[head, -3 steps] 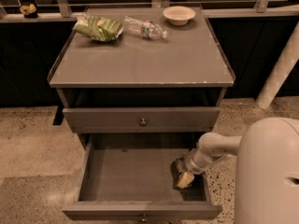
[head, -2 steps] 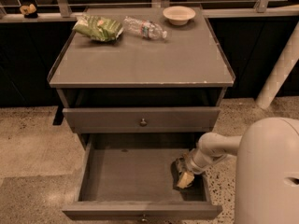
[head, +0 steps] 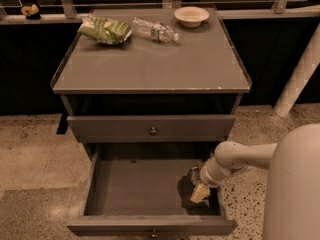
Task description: Pick 7up can from middle drawer and place on counter
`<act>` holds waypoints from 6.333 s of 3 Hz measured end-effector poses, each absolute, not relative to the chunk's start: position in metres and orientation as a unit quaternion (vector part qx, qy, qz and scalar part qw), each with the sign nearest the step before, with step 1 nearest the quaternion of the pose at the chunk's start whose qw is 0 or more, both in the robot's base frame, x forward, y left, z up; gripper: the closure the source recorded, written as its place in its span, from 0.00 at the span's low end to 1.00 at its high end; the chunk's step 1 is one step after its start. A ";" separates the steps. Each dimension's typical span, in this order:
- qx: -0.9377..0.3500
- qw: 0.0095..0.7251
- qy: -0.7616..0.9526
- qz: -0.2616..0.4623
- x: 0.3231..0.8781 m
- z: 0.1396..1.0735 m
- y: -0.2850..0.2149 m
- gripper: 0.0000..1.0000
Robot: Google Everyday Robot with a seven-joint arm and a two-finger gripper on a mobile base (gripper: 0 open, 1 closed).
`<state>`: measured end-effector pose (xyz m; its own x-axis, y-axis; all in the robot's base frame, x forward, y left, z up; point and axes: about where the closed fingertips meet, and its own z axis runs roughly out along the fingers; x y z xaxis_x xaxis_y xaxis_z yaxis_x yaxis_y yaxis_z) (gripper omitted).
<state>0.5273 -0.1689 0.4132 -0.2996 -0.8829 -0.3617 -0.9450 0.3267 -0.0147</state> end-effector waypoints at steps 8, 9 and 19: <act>-0.617 0.201 0.752 -0.117 0.453 0.753 -0.141 1.00; -0.617 0.168 0.760 -0.114 0.441 0.750 -0.150 1.00; -0.713 0.153 0.672 -0.130 0.672 0.895 -0.209 1.00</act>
Offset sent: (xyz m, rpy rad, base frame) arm -0.0635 0.0198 0.2161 -0.1688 -0.2659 0.0084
